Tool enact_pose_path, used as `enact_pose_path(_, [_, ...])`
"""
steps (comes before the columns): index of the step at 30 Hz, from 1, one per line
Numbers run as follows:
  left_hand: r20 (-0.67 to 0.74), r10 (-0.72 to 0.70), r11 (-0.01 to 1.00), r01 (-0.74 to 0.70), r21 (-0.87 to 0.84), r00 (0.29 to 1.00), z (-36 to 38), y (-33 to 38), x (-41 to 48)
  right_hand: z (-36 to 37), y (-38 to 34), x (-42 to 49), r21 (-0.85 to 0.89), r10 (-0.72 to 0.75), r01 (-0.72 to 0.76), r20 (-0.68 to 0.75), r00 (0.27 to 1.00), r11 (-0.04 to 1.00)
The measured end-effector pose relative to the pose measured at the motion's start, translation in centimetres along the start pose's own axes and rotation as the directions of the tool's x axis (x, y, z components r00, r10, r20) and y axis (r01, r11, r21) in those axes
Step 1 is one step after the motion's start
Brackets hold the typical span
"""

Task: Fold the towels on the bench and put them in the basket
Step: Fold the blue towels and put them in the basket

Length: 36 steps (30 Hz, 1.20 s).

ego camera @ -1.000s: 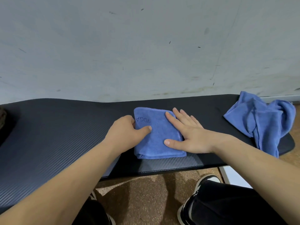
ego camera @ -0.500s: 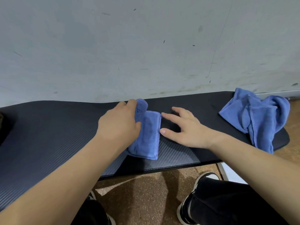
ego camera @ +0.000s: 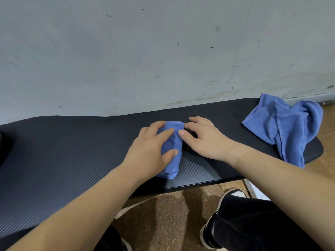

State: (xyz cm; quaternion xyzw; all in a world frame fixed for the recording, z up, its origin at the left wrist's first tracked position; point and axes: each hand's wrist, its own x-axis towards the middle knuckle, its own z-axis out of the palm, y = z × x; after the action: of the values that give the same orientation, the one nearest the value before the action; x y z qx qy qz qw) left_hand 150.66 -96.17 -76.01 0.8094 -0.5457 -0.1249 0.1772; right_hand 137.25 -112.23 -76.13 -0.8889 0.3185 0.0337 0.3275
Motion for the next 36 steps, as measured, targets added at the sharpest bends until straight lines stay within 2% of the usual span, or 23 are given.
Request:
enact_pose_path(4, [-0.091,0.040,0.999,-0.037,0.030,0.995,1.2,0.1,0.1,0.1,-0.2,0.3,0.030,-0.015,0.017,-0.053,0.998,0.999])
enact_pose_path(6, [-0.107,-0.085,0.996,0.085,-0.006,0.991,0.7,0.2,0.1,0.4,-0.2,0.6,-0.050,-0.003,0.002,-0.034,0.999,0.999])
enact_pose_path(8, [-0.050,-0.252,0.967,0.254,0.033,0.966,-0.1,0.3,0.0,0.7,-0.4,0.8,-0.090,0.028,-0.029,-0.017,0.999,0.996])
enact_pose_path(10, [0.065,-0.359,0.933,0.358,0.029,0.931,-0.6,0.3,-0.1,0.7,-0.7,1.0,-0.096,0.044,-0.045,-0.011,0.999,0.994])
enact_pose_path(13, [0.237,-0.391,0.874,0.440,-0.209,0.889,-0.9,0.0,-0.5,0.5,-1.0,1.0,-0.102,0.061,-0.060,0.014,0.998,0.993])
enact_pose_path(15, [0.259,-0.356,0.854,0.425,-0.300,0.898,-1.7,-0.4,-0.6,0.3,-1.0,0.8,-0.090,0.030,-0.027,0.030,0.999,0.996])
enact_pose_path(16, [0.252,-0.343,0.844,0.415,-0.339,0.905,-2.4,-0.5,-0.7,0.2,-1.1,0.7,-0.063,-0.010,0.012,0.040,0.999,0.998])
enact_pose_path(18, [0.245,-0.321,0.819,0.398,-0.412,0.915,-4.1,-0.9,-1.3,0.0,-1.6,0.2,0.100,-0.076,0.066,0.097,0.992,0.993])
enact_pose_path(20, [0.262,-0.272,0.820,0.366,-0.441,0.926,-5.9,-1.5,-2.3,0.0,-2.5,-0.5,0.320,-0.097,0.035,0.178,0.979,0.947])
enact_pose_path(23, [0.294,-0.185,0.833,0.309,-0.458,0.938,-8.5,-2.5,-4.3,0.3,-4.0,-1.2,0.517,-0.130,-0.008,0.229,0.965,0.856])
enact_pose_path(26, [0.250,-0.195,0.801,0.301,-0.517,0.948,-10.5,-3.7,-6.4,0.6,-6.1,-2.1,0.609,-0.179,0.012,0.215,0.960,0.793])
enact_pose_path(29, [0.223,-0.251,0.763,0.334,-0.554,0.942,-12.2,-5.3,-7.9,1.5,-8.4,-3.4,0.691,-0.140,-0.028,0.185,0.973,0.722])
enact_pose_path(33, [0.385,-0.267,0.739,0.444,-0.507,0.883,-14.5,-8.4,-10.3,2.4,-12.4,-4.7,0.745,-0.073,-0.098,0.194,0.978,0.660])
enact_pose_path(36, [0.393,-0.305,0.614,0.495,-0.616,0.867,-16.0,-11.2,-13.2,3.0,-16.5,-5.0,0.749,-0.027,-0.147,0.214,0.976,0.646])
